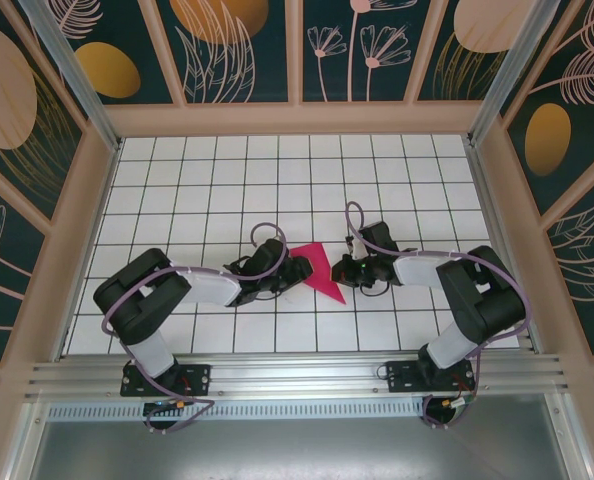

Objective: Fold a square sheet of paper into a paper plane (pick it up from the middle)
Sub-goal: Fold the wing for the fifth time at the center of the table.

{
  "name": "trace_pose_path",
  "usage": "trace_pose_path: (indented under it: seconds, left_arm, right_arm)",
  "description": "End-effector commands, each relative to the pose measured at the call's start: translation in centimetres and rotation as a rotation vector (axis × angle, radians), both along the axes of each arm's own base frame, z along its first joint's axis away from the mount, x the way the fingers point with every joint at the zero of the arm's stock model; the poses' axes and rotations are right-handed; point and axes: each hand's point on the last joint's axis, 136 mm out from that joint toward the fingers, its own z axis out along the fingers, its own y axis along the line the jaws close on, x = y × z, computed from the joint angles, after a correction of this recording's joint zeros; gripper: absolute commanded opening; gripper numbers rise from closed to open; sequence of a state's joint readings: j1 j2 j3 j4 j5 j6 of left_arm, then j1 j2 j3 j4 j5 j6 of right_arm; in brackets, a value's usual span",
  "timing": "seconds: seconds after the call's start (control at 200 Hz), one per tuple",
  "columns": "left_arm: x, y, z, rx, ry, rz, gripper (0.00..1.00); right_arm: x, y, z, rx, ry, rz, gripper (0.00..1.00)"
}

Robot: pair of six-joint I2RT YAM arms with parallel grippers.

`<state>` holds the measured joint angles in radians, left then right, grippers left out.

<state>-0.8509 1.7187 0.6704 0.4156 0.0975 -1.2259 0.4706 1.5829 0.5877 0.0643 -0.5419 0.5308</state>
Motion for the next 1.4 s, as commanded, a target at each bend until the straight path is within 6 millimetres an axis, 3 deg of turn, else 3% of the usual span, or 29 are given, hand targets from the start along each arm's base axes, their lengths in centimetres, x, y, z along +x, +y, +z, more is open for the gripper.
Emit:
trace_pose_path:
  seconds: [0.0,0.105,0.22,0.57,0.621,1.101,1.156,1.396]
  left_arm:
    - [-0.3,0.2,1.0,-0.027,-0.003,0.028,0.5]
    - [-0.6,2.0,0.5,0.023,0.016,0.085,0.51]
    - [-0.9,2.4,0.2,0.002,0.028,0.106,0.52]
    - [-0.2,-0.9,1.3,-0.099,0.001,0.022,0.5]
    - [-0.2,-1.0,0.3,-0.083,0.018,0.018,0.48]
    - [1.0,-1.6,1.4,-0.099,-0.027,0.038,0.24]
    - [1.1,-1.5,1.3,-0.086,-0.027,0.044,0.18]
    - [1.1,-1.5,0.8,-0.074,-0.005,0.054,0.02]
  right_arm:
    - [-0.8,-1.2,-1.7,-0.048,0.043,-0.021,0.04]
    - [-0.7,-1.1,-1.7,-0.047,0.043,-0.023,0.04]
    - [-0.6,-1.1,-1.7,-0.047,0.042,-0.026,0.04]
    - [-0.8,-1.3,-1.8,-0.052,0.045,-0.024,0.04]
    - [-0.8,-1.3,-1.8,-0.052,0.044,-0.024,0.04]
    - [-0.4,-0.8,-1.0,-0.028,0.015,-0.004,0.07]
    - [-0.4,-0.8,-0.9,-0.027,0.008,0.0,0.07]
    - [0.6,-0.9,2.1,-0.034,-0.161,0.033,0.14]
